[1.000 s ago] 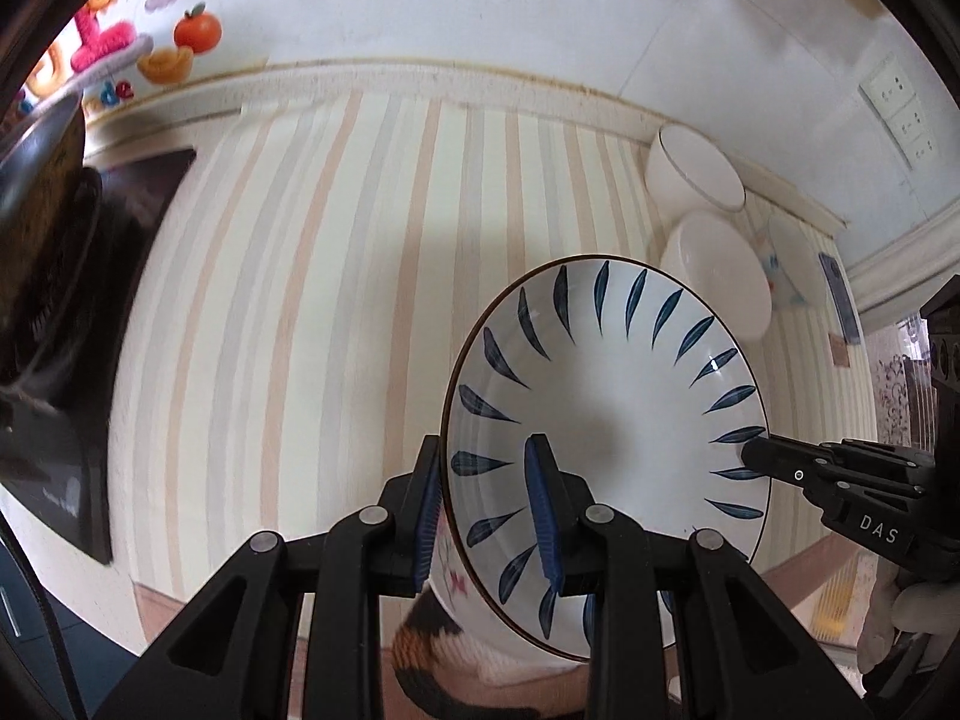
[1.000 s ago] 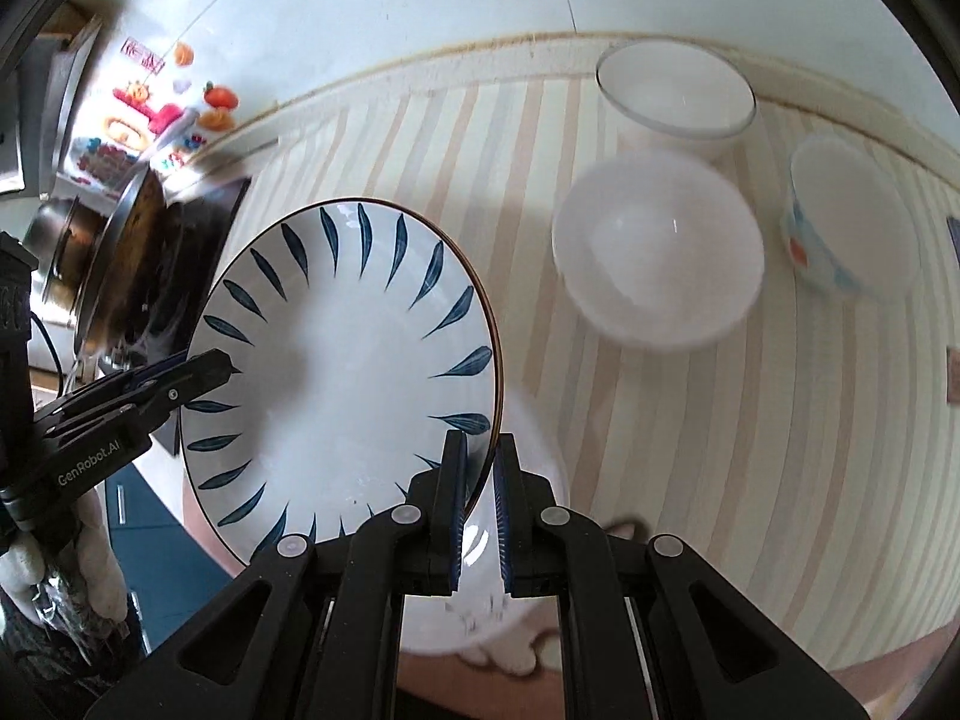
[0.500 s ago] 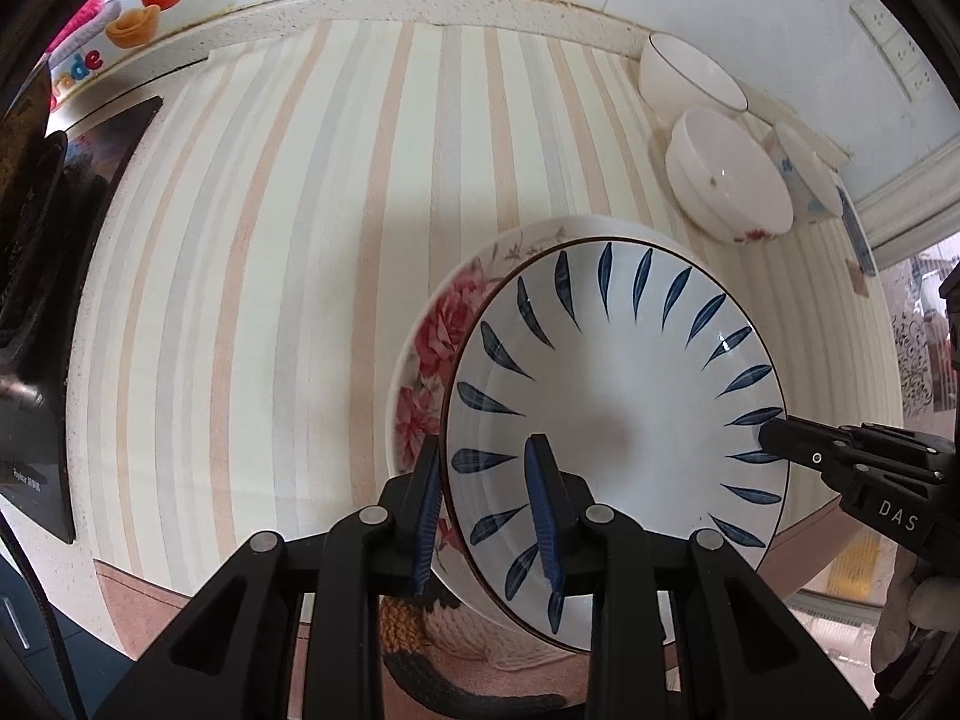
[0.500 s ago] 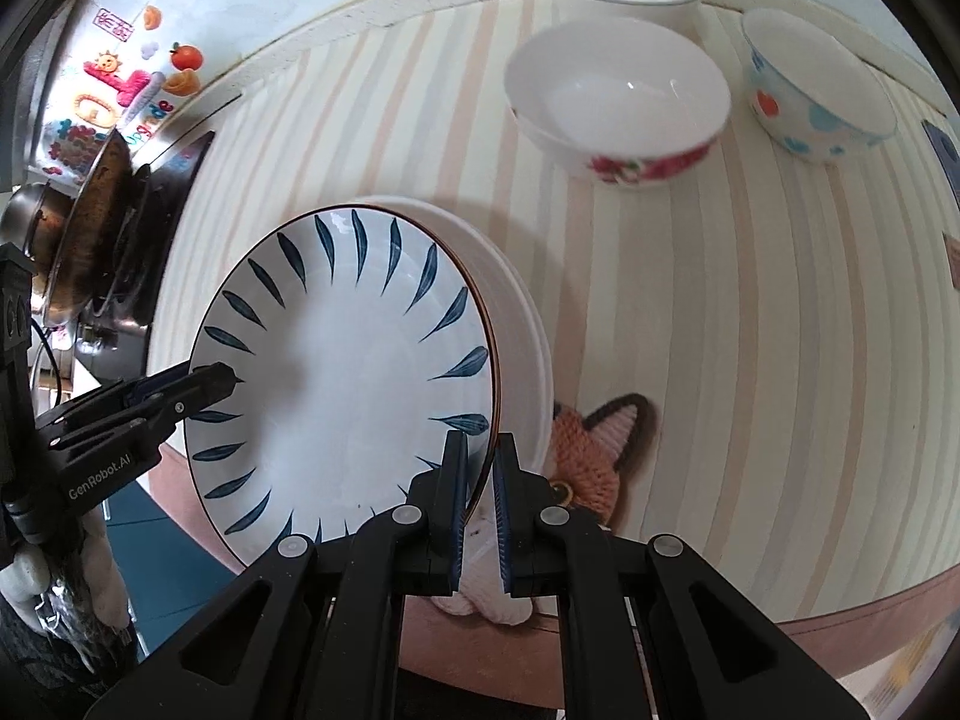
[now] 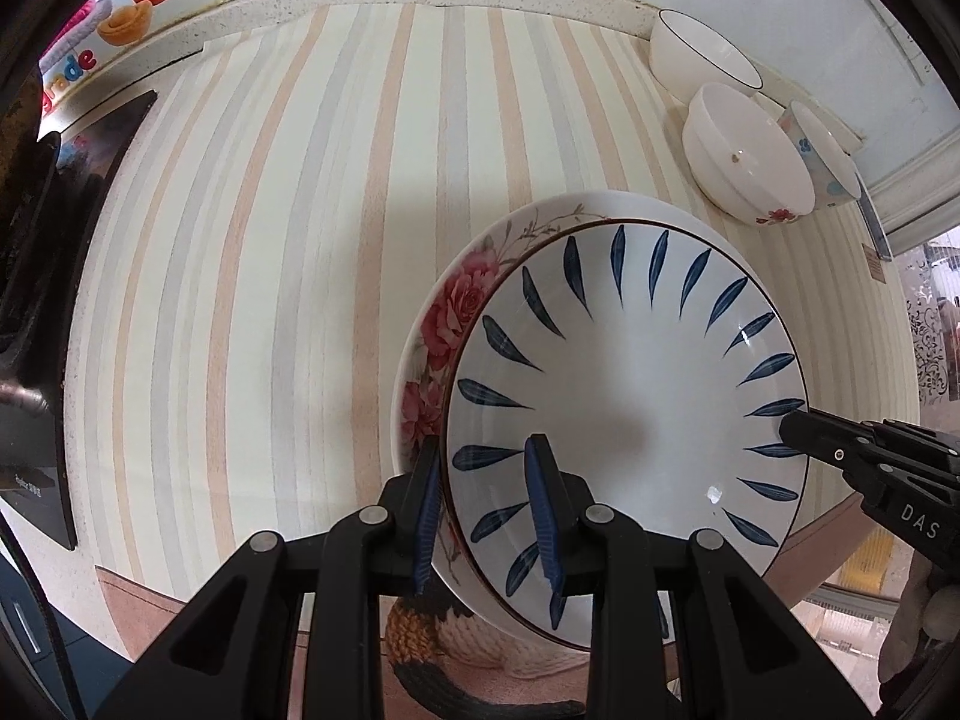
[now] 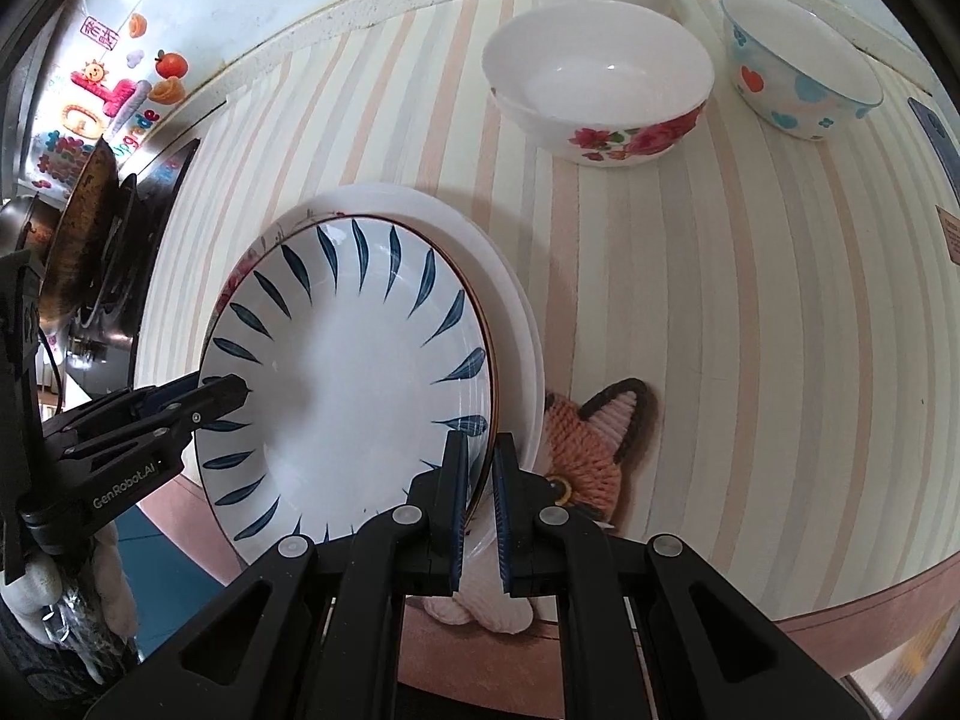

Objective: Organize plates and bowls
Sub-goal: 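Carry the blue-striped plate with both tools and lower it onto the pink-rose plate, then open both tools and lift them away from the plate stack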

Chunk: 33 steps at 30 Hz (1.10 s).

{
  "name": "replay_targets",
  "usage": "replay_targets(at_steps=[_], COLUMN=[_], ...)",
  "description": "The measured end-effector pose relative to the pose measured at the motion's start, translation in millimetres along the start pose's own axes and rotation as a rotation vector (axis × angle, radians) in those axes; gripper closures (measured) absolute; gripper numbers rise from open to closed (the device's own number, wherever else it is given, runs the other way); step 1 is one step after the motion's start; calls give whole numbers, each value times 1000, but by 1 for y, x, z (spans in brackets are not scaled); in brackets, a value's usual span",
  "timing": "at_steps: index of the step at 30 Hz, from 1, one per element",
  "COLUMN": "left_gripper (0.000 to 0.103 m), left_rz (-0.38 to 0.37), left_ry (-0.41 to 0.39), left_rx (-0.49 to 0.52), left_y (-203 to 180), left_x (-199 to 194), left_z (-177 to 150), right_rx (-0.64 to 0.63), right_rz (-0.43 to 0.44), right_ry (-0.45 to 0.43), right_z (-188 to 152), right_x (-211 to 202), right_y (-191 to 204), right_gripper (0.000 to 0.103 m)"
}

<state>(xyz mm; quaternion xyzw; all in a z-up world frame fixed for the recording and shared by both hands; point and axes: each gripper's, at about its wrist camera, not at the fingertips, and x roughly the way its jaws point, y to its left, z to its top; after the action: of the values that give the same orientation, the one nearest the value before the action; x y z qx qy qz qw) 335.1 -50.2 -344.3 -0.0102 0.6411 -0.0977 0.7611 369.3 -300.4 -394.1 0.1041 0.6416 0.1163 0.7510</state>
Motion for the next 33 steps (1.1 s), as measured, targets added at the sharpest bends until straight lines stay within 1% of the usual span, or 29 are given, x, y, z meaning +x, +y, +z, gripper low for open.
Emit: replay_targets(at_steps=[10, 17, 20, 22, 26, 28, 29, 30, 33], left_gripper=[79, 78, 78, 78, 78, 78, 78, 78, 78], left_rz=[-20, -3, 10, 27, 62, 63, 83, 86, 56], left_ry=[11, -11, -23, -35, -79, -92, -114, -126, -147], left_rx=[-8, -14, -16, -14, 8, 20, 36, 48, 61], left_y=[4, 6, 4, 2, -9, -15, -20, -24, -33], left_x=[0, -13, -26, -37, -68, -80, -92, -98, -124], left_z=[2, 2, -2, -6, -23, -30, -36, -39, -48], right_rx=[34, 77, 84, 92, 95, 96, 95, 93, 89], right_rz=[0, 5, -12, -5, -21, -24, -15, -10, -1], right_ry=[9, 2, -2, -5, -23, -33, -43, -55, -85], right_z=[2, -1, -4, -7, -18, -26, -31, -36, -50], right_x=[0, -3, -9, -14, -31, -41, -49, -56, -76], right_y=[-1, -5, -3, -2, 4, 9, 12, 16, 25], right_gripper=[93, 93, 93, 93, 93, 93, 93, 93, 93])
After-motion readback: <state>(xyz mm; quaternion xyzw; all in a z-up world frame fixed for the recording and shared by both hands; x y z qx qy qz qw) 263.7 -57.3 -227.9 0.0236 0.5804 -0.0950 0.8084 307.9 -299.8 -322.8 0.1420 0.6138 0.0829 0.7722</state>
